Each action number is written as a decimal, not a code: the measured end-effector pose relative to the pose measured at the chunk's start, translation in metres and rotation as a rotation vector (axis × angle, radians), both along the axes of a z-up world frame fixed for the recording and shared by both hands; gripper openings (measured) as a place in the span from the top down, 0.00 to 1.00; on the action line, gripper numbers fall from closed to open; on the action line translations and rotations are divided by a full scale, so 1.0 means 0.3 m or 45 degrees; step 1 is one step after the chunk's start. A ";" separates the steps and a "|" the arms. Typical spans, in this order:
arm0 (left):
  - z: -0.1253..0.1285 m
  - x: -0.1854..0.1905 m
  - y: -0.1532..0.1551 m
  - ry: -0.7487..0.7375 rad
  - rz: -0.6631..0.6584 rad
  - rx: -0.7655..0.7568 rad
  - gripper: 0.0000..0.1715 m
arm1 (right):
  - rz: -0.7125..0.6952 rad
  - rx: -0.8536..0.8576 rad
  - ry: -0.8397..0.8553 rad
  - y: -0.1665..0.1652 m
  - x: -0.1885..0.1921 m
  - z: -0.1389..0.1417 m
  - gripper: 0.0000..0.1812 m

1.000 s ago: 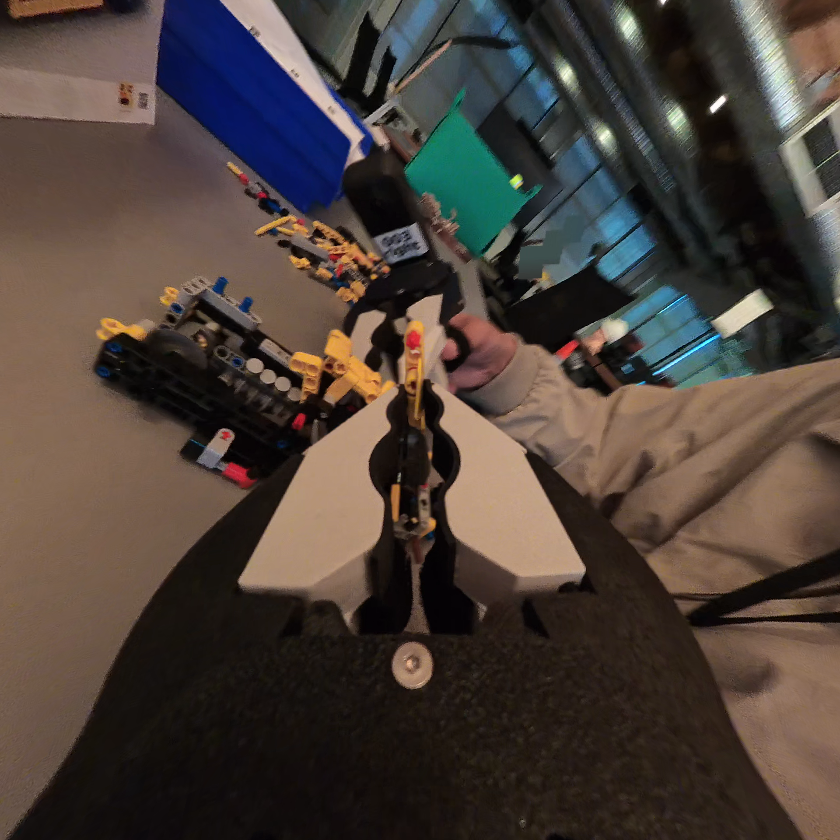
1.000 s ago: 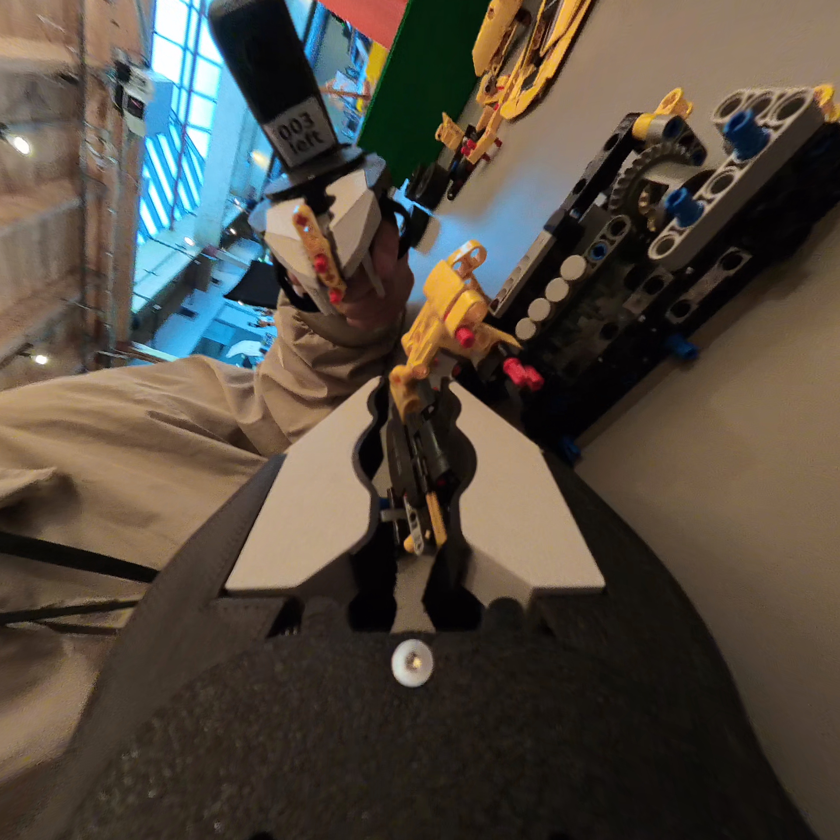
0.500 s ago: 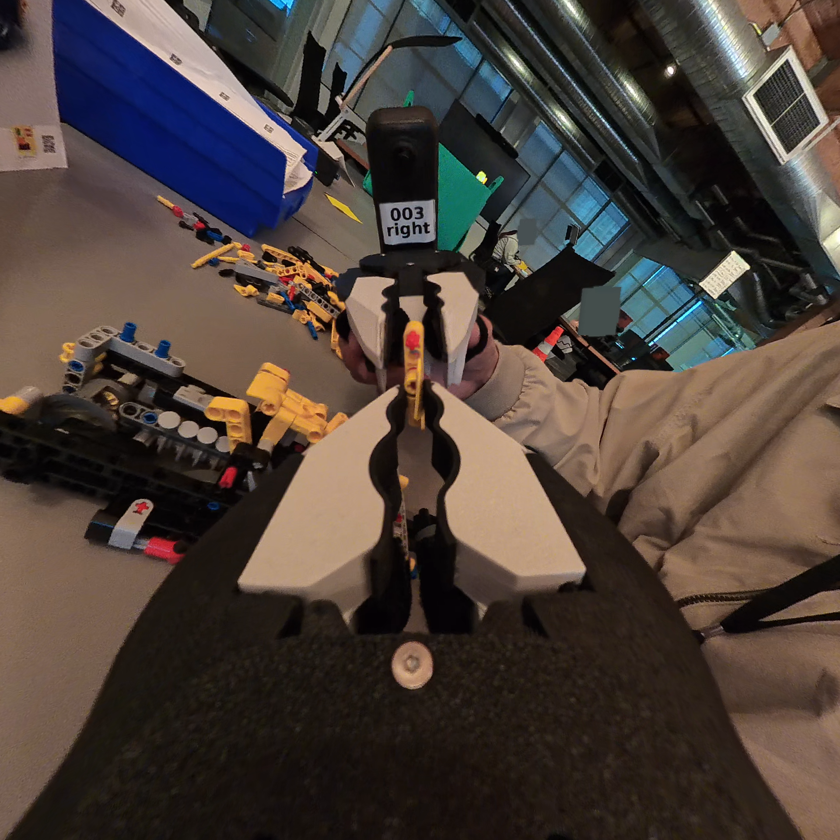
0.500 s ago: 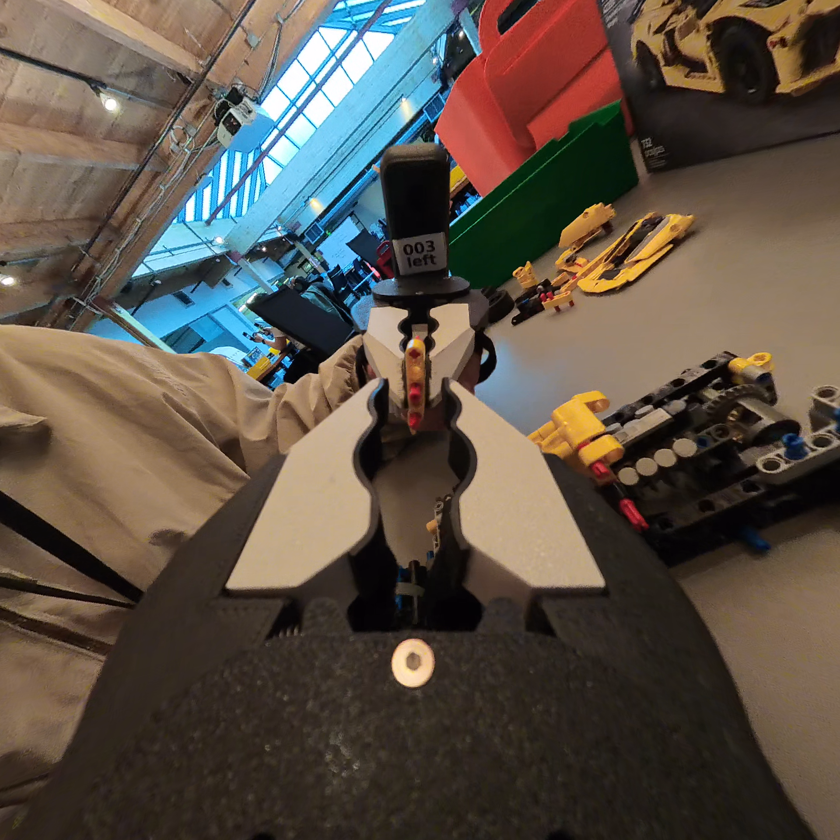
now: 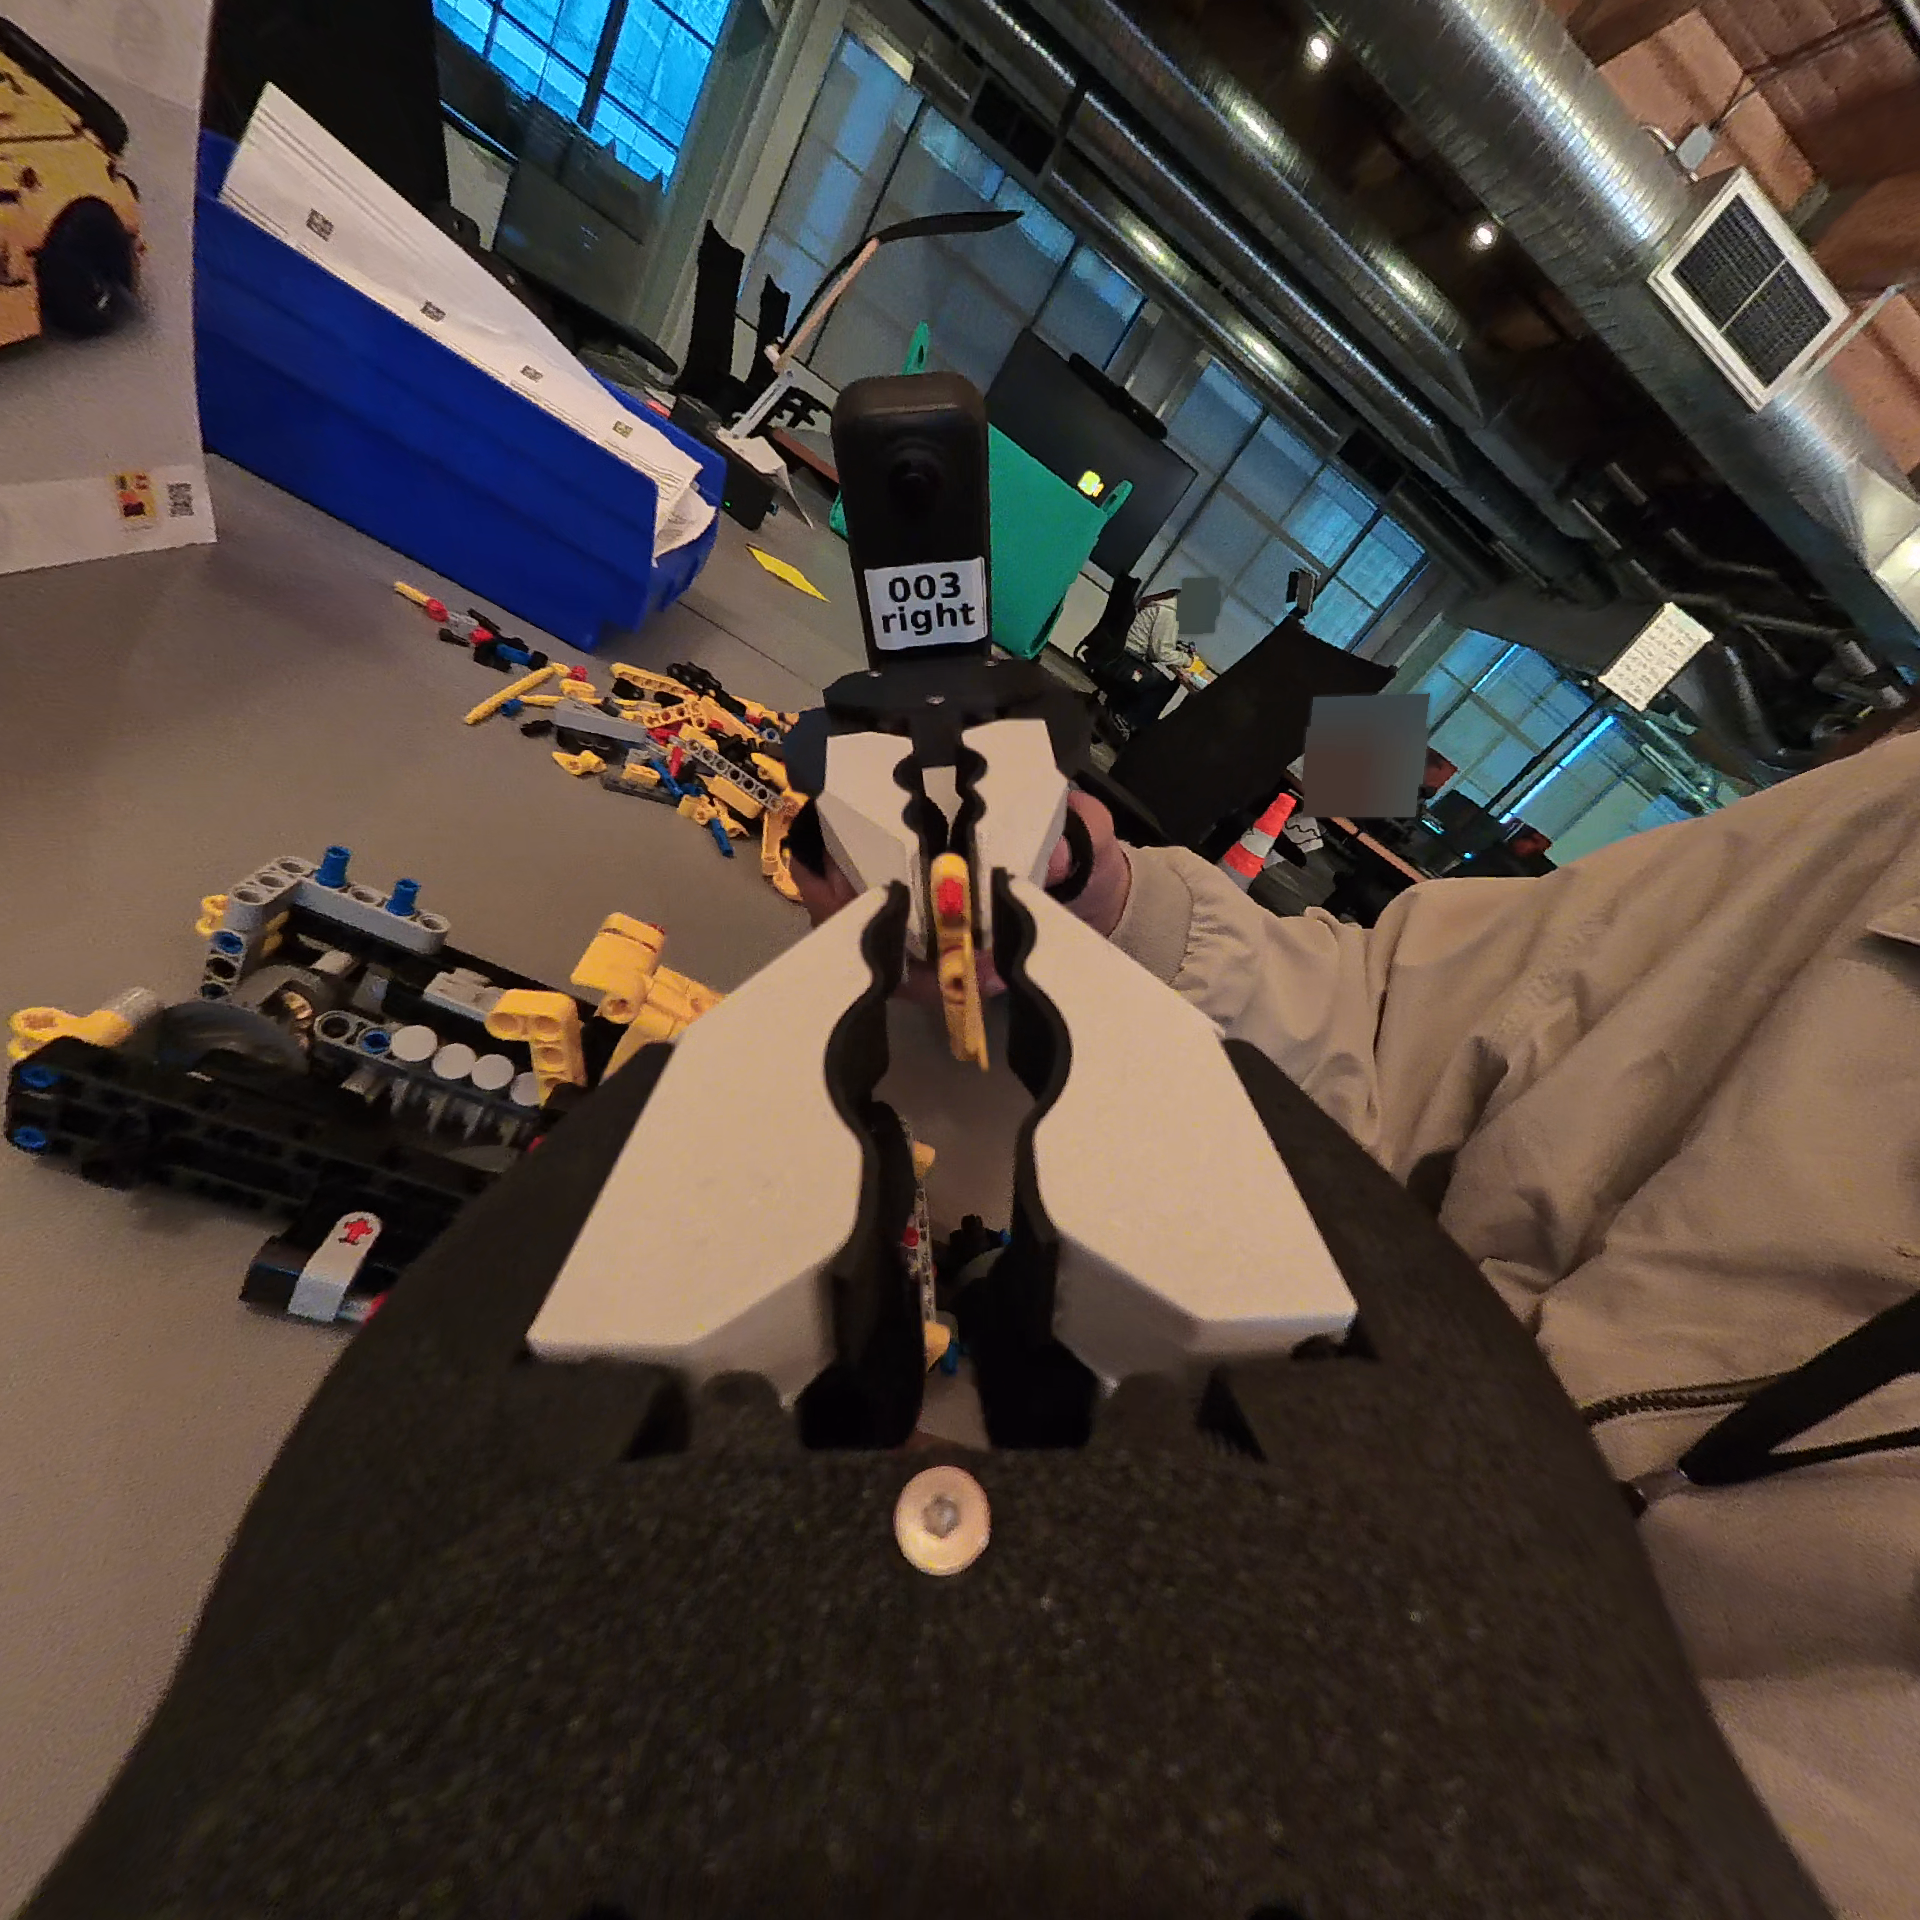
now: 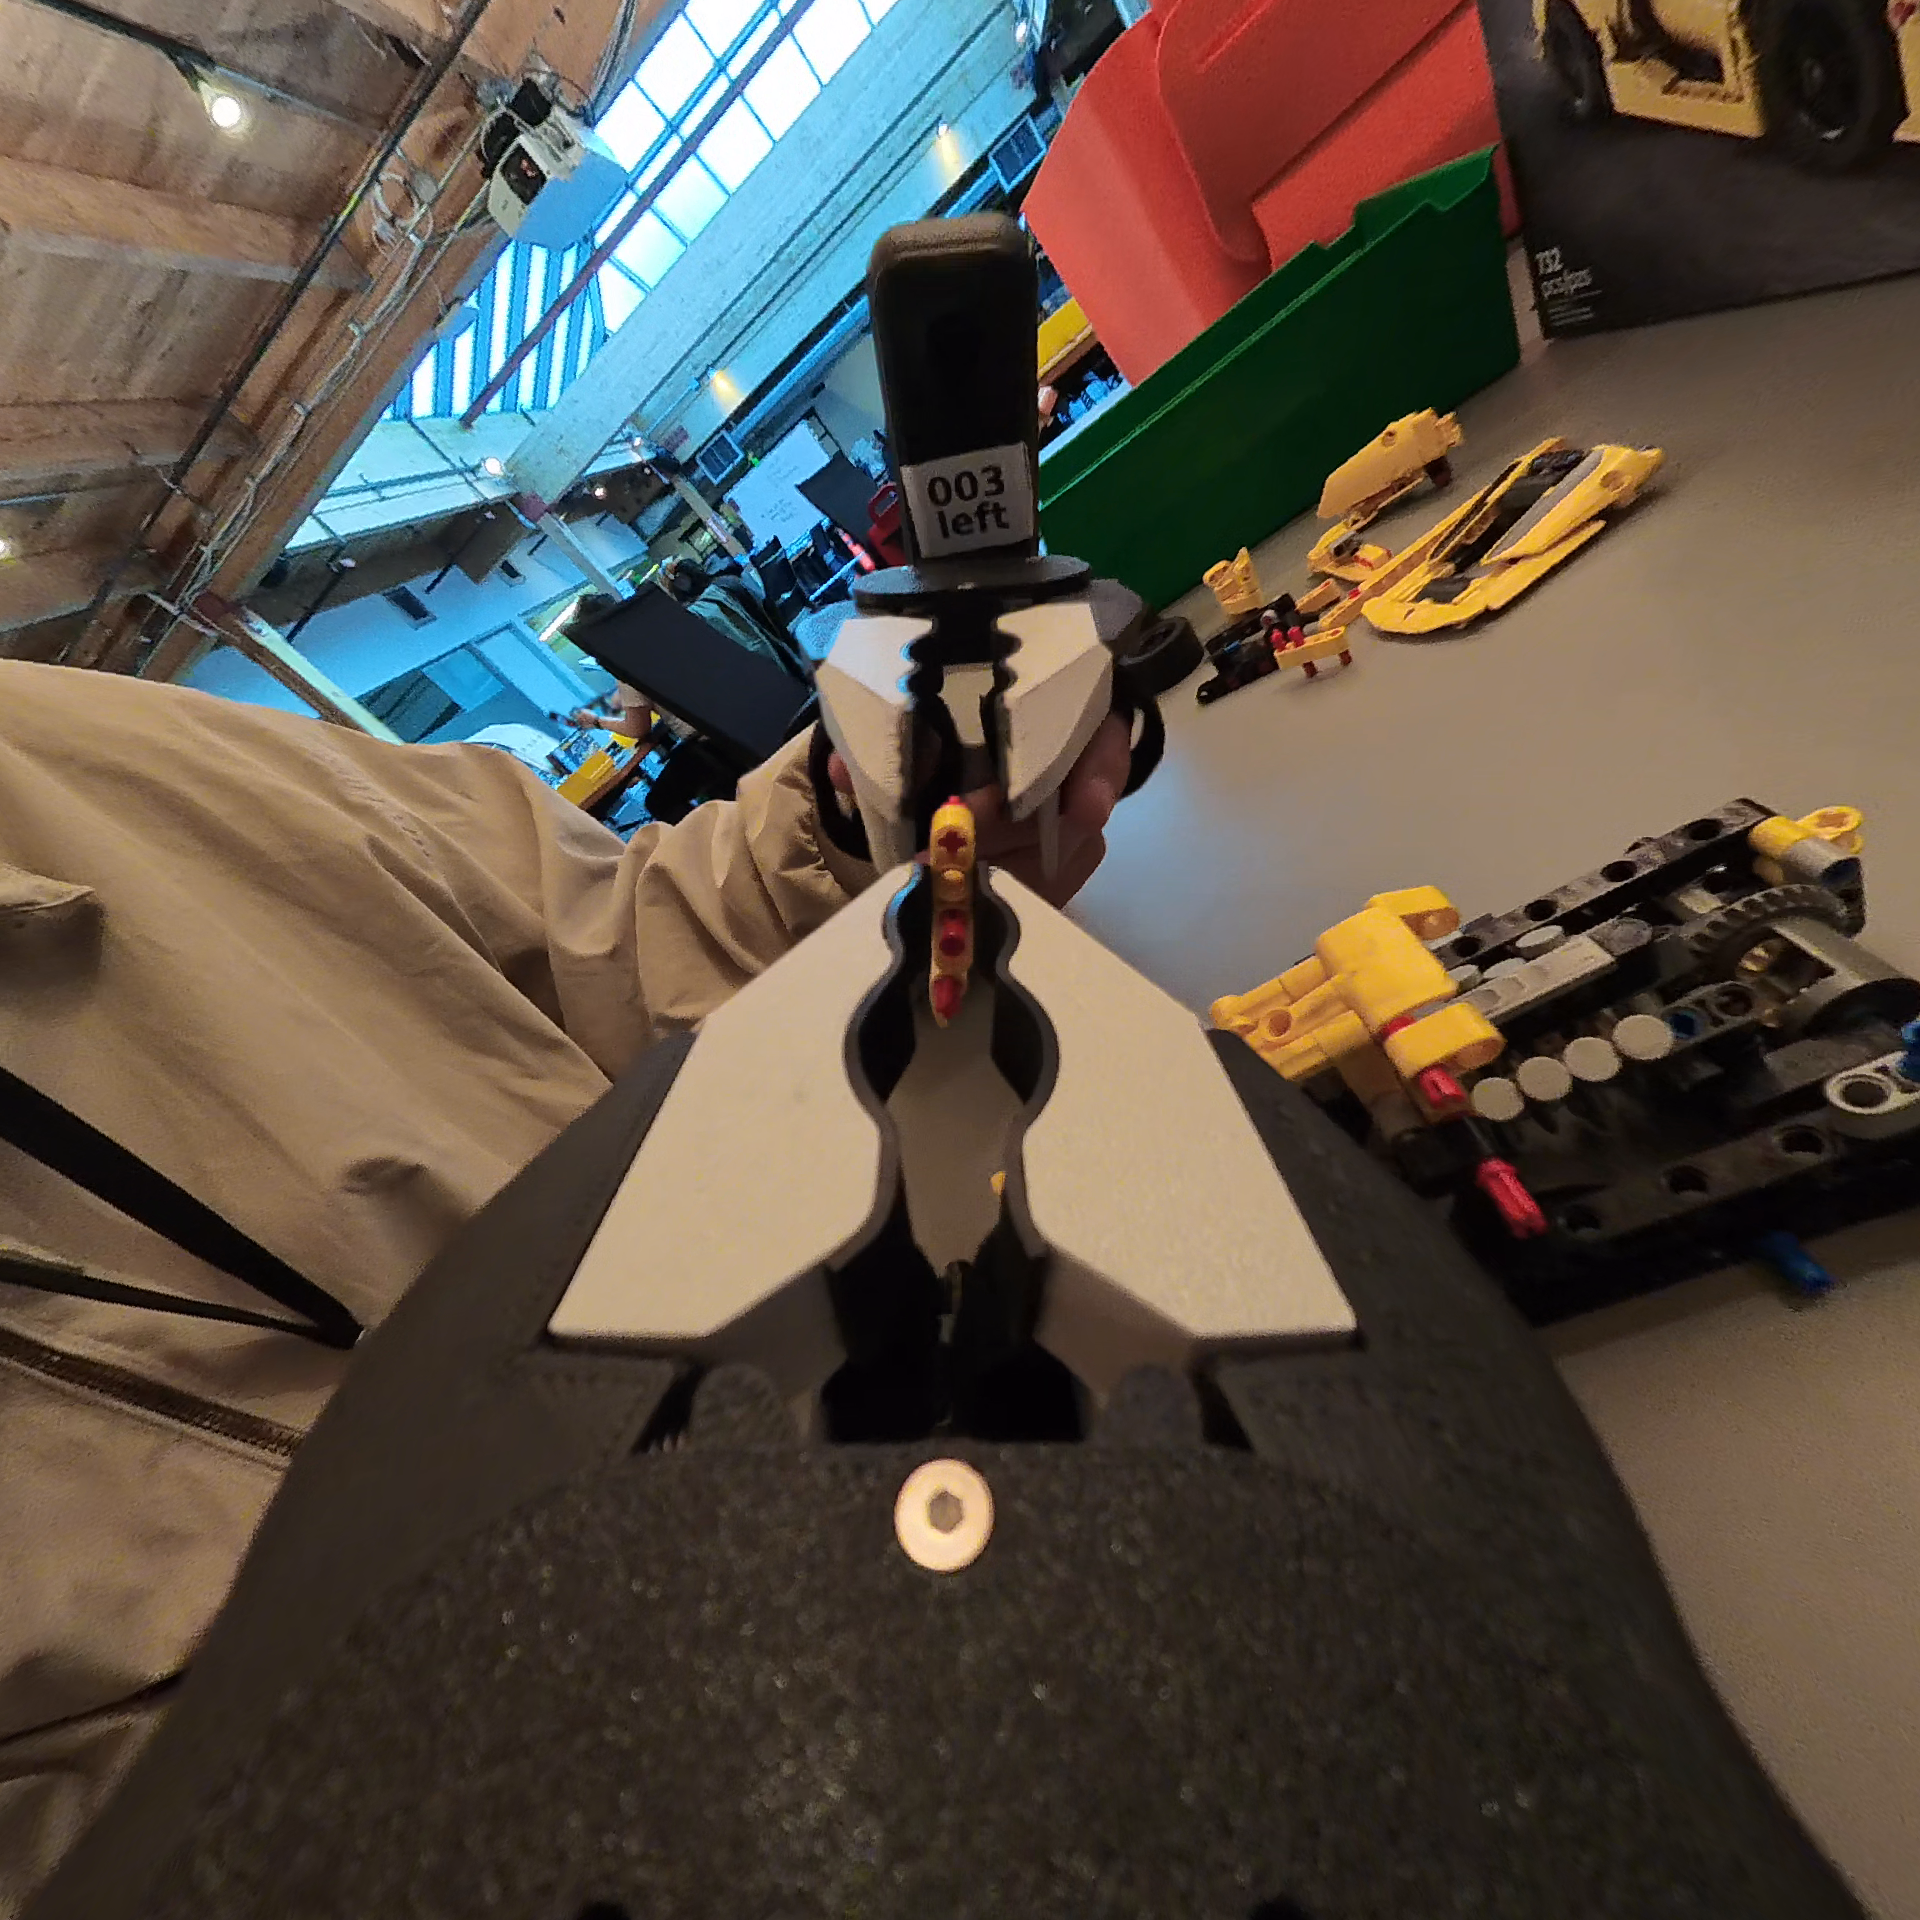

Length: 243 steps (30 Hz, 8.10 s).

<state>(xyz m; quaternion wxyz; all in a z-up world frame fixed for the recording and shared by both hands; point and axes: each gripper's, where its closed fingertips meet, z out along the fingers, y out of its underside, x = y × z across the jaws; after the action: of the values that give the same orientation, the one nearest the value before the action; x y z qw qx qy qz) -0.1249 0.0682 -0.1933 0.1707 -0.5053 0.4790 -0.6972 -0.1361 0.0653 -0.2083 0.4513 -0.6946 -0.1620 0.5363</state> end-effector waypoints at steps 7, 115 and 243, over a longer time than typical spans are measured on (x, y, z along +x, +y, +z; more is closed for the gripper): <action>-0.003 -0.002 -0.012 0.002 -0.021 0.007 0.97 | -0.006 0.010 0.019 0.000 0.004 0.010 0.97; 0.054 0.005 -0.001 -0.104 0.099 0.089 0.96 | -0.130 0.132 0.155 0.036 0.001 0.059 0.92; 0.013 -0.060 0.035 -0.125 0.058 0.287 0.96 | -0.264 0.255 -0.044 -0.038 0.189 0.134 0.99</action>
<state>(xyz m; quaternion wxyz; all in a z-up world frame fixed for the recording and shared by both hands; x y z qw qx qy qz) -0.1429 0.0787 -0.1894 0.2655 -0.4591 0.5338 -0.6586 -0.0795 0.0539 -0.1681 0.5684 -0.6682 -0.1498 0.4560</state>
